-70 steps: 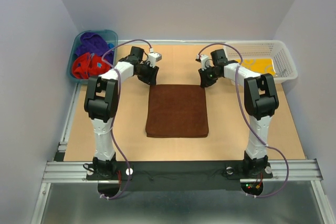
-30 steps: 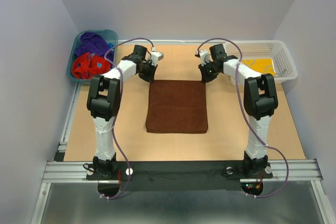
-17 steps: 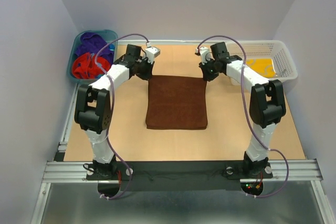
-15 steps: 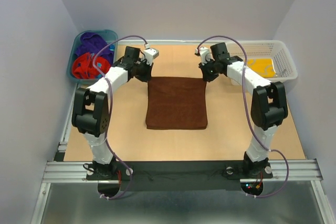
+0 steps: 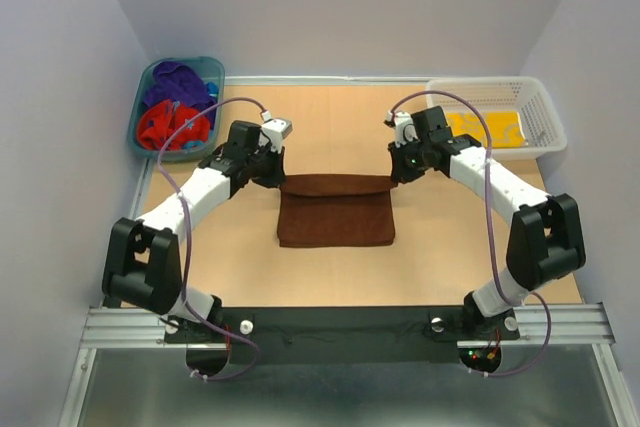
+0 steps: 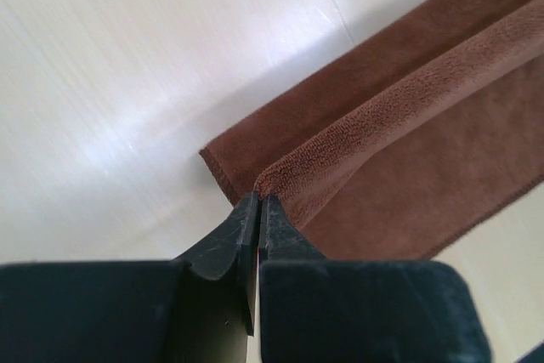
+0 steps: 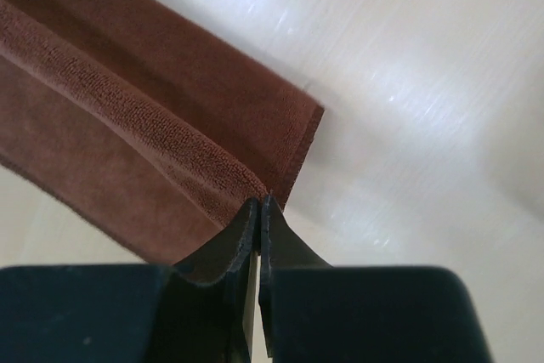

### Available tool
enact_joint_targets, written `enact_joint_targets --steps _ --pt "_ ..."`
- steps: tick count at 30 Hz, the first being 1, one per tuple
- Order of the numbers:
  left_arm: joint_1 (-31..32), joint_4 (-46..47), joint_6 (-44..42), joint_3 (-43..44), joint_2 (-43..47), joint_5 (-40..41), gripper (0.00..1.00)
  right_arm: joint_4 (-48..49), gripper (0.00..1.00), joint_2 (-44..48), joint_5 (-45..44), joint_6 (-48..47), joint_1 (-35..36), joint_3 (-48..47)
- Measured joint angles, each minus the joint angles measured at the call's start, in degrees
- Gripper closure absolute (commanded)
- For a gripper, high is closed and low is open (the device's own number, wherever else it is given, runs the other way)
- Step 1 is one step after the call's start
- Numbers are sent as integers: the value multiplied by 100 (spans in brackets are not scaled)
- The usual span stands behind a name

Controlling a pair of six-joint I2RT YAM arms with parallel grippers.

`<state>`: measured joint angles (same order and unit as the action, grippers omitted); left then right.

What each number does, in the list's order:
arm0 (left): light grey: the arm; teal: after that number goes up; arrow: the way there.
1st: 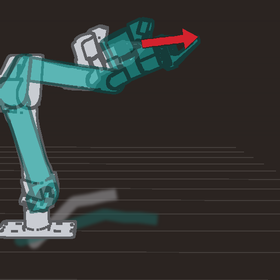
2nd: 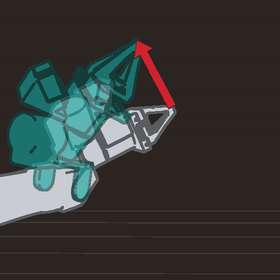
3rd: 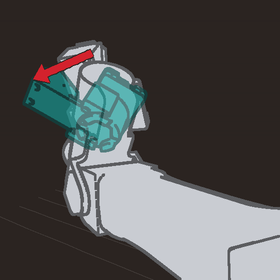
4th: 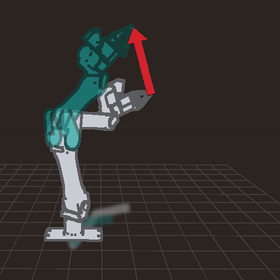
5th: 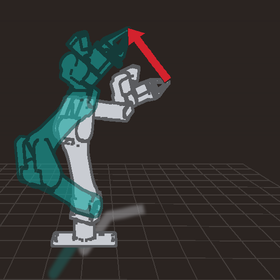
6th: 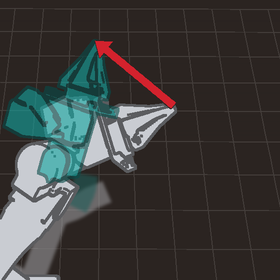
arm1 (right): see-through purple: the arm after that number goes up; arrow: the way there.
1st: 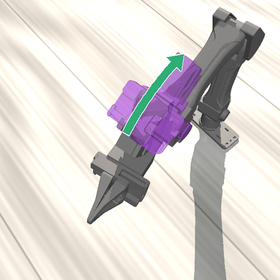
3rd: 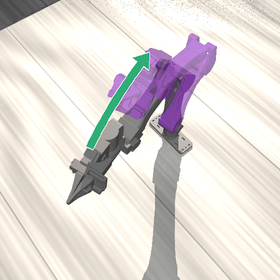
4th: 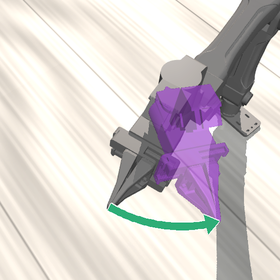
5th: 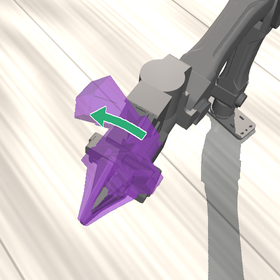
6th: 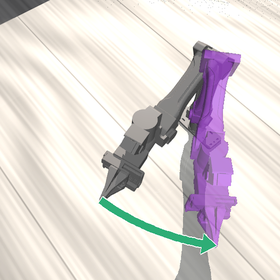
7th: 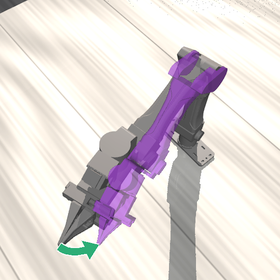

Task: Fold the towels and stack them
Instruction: Fold the towel

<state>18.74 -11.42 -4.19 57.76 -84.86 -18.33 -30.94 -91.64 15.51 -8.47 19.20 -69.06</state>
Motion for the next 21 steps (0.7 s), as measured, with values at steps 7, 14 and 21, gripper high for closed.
enact_joint_targets --steps 7,14,21 --pt "105 55 647 -800 898 -9 100 -37 100 710 337 798 2 758" --pt "216 42 1261 -1244 1263 -35 100 -17 100 1106 527 1456 2 1357" --pt "240 52 1869 -1351 1261 -46 100 -20 99 1099 529 1801 2 1661"
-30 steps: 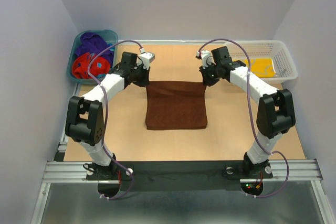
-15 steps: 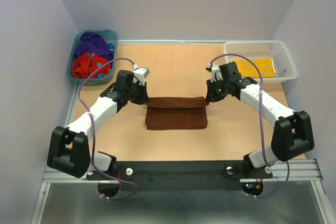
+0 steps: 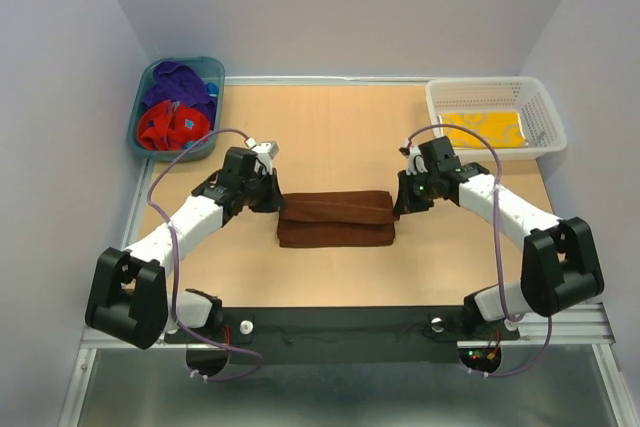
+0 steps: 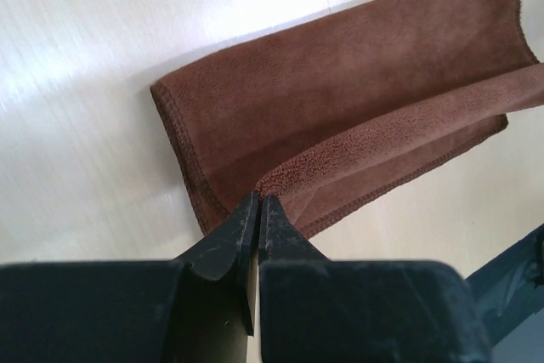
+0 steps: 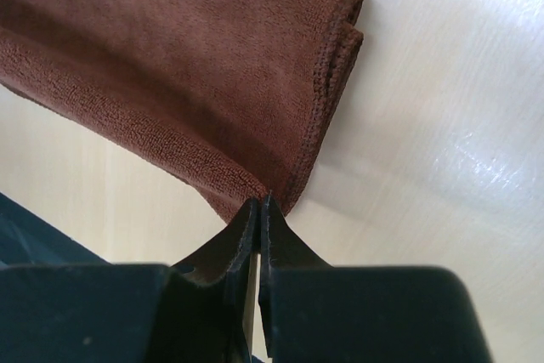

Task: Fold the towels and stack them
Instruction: Fold the towel

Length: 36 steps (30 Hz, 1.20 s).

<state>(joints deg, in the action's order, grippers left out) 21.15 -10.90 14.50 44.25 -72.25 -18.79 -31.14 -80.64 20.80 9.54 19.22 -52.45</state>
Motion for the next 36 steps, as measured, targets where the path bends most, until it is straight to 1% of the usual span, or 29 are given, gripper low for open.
enact_joint_targets --steps 9,10,11,12,14,15,17,18,19,20,21,22,25,28,31,32,34,36 --pt "15 -42 658 -507 -37 190 100 92 99 -275 -26 175 0 181" --pt "15 -48 719 -564 -37 192 97 101 97 -304 -24 195 0 201" --pt "15 -46 772 -623 -37 190 94 125 93 -334 -22 210 0 219" --pt "17 -48 824 -658 -37 190 84 170 90 -365 -11 229 0 256" --pt "17 -37 911 -745 -31 186 73 170 83 -389 42 247 0 297" --pt "17 -24 962 -798 -9 184 60 192 81 -382 94 258 0 337" --pt "17 -39 1047 -903 109 190 52 190 76 -356 170 280 0 396" --pt "24 -94 1093 -960 269 181 44 192 75 -308 243 293 4 455" --pt "26 -109 1134 -988 374 175 40 170 72 -269 295 326 15 479" --pt "39 -157 1189 -1014 555 173 39 160 67 -184 400 361 44 516" --pt "61 -203 1261 -1014 778 162 38 146 65 -55 520 404 81 540" --pt "92 -214 1340 -1014 938 151 38 131 60 83 640 463 140 542" --pt "205 -238 1554 -1014 1423 129 38 136 59 437 863 614 341 522" --pt "293 -282 1768 -1001 1781 129 39 138 61 761 933 800 546 398" --pt "369 -330 1912 -837 1725 149 46 164 63 767 811 940 562 225" --pt "393 -330 1945 -756 1644 164 49 179 64 728 741 986 562 186" --pt "481 -280 1993 -581 1379 192 53 243 65 619 577 1104 562 181" --pt "621 -85 2035 -452 988 229 63 306 67 437 372 1263 562 199"
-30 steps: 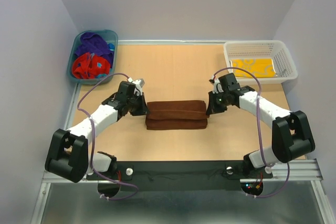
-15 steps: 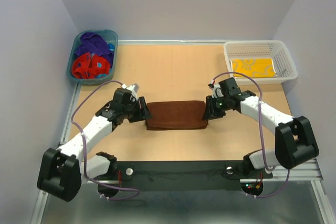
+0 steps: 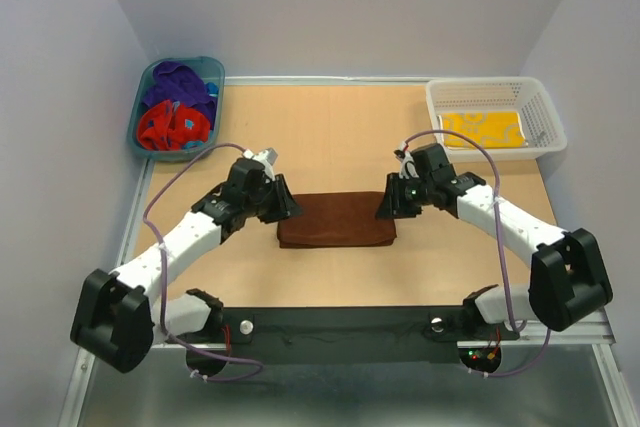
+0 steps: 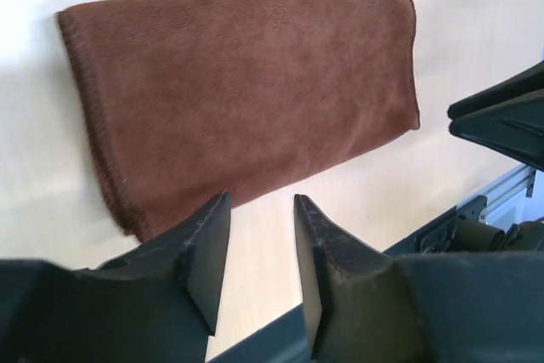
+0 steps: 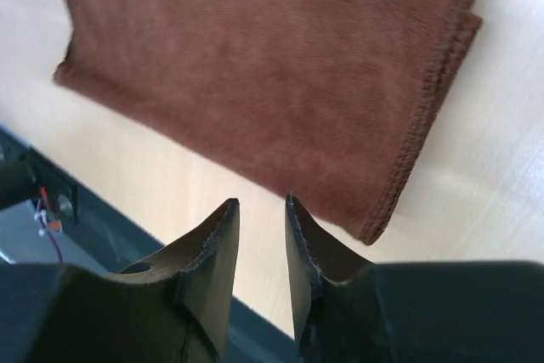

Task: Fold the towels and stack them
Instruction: Fold the towel, then neatly place the folded towel into the bin

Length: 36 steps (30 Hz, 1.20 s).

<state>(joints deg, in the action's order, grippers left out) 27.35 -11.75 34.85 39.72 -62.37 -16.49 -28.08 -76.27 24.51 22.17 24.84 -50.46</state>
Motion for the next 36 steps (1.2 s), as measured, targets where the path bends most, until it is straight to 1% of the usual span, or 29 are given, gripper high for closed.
enact_joint_targets --steps 2,4,5,7,11,15,16,19,20,22,23,25,29,31,32,34,36 --pt "83 166 52 -4 -334 11 65 280 67 -68 -133 170 0 201" --pt "122 433 142 -177 -590 26 72 601 67 -79 -229 376 0 590" --pt "127 525 179 -293 -658 61 77 754 72 -90 -302 483 0 859" --pt "125 675 310 -704 -769 181 78 890 76 -129 -439 638 0 1196" --pt "50 828 579 -1285 -914 278 81 1078 76 -68 -780 927 -7 1681" --pt "-94 918 675 -1311 -848 372 81 1169 75 232 -1082 1051 9 1816" --pt "-131 879 680 -1314 -785 476 81 1165 73 337 -1163 1071 7 1840" --pt "-201 758 671 -1314 -525 715 76 1154 70 684 -1351 1104 0 1825" --pt "-210 737 664 -1314 -468 774 72 1150 68 782 -1373 1108 -4 1790" --pt "-234 649 634 -1298 -350 874 66 1123 68 837 -1370 1108 -4 1652" --pt "-234 531 619 -1244 -308 911 59 1119 67 826 -1370 1106 -4 1486" --pt "-232 345 584 -1113 -208 957 56 1207 67 807 -1370 1102 -2 1257" --pt "-205 83 511 -581 48 1060 55 1650 68 498 -1360 1084 -2 837" --pt "-192 146 461 -323 59 1073 60 2024 68 131 -1360 1110 -2 745" --pt "-188 212 439 -240 20 1073 62 2142 68 -46 -1360 1113 -2 745" --pt "-179 404 413 -173 -173 1067 64 2347 68 -404 -1375 1158 -2 745" --pt "-179 557 404 -197 -538 1054 68 2518 69 -737 -1447 1204 -2 754"
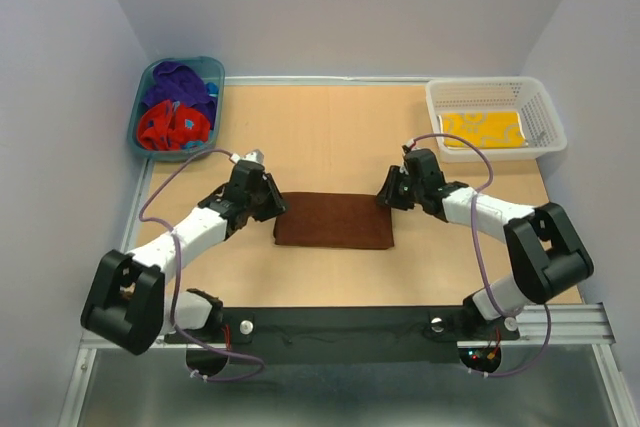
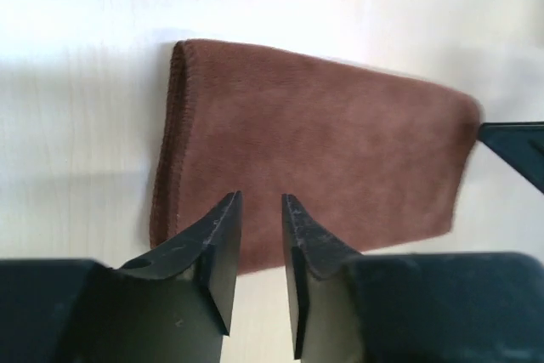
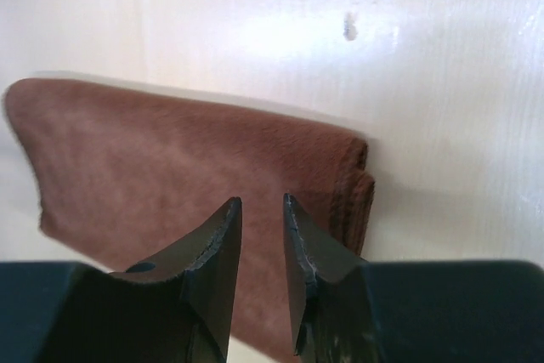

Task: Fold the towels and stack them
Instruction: Neatly place the folded towel into the bin

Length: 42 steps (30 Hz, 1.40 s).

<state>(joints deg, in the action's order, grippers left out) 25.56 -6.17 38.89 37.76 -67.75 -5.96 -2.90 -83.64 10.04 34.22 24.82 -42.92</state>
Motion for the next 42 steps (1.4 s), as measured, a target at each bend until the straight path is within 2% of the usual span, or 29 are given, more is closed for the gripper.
enact_joint_targets --steps 5,10,13,14,16,17,18,19,20,21,23,24,30,33,35,42 --pt "-9 302 59 -446 -743 76 72 365 69 -387 -372 42 -92 249" --pt "-70 581 118 -568 -938 101 72 645 68 -271 -503 101 -387 544" --pt "-94 577 55 -455 -1049 146 68 625 66 -39 -627 92 -669 695" --pt "-94 546 7 -389 -1091 186 59 595 63 74 -671 72 -782 761" --pt "-94 461 -125 -264 -1128 317 47 522 57 254 -726 42 -951 824" --pt "-92 407 -179 -201 -1126 354 43 437 52 354 -756 -4 -1036 826" --pt "-87 321 -289 -109 -1126 435 29 345 46 455 -798 -48 -1117 826" --pt "-37 229 -411 26 -1123 542 25 236 43 612 -841 -127 -1189 824" --pt "0 101 -544 192 -1123 675 22 153 28 708 -885 -188 -1224 822" --pt "46 31 -684 306 -1123 761 18 9 22 861 -944 -271 -1272 798" --pt "356 -181 -990 717 -1123 951 17 -236 9 1075 -1029 -391 -1309 743" --pt "535 -225 -1165 929 -1123 994 16 -393 0 1189 -1067 -448 -1318 704" --pt "2013 -457 -2120 1998 -1272 1152 15 -1137 0 1628 -1139 -575 -1333 599" --pt "2774 -658 -2371 2577 -1740 1209 16 -1484 0 1720 -1117 -570 -1360 599" --pt "3259 -798 -2479 2979 -2271 1244 20 -1646 0 1733 -1115 -568 -1362 603" --pt "4009 -1322 -2702 3679 -3654 1261 30 -2000 0 1740 -1117 -570 -1447 638"
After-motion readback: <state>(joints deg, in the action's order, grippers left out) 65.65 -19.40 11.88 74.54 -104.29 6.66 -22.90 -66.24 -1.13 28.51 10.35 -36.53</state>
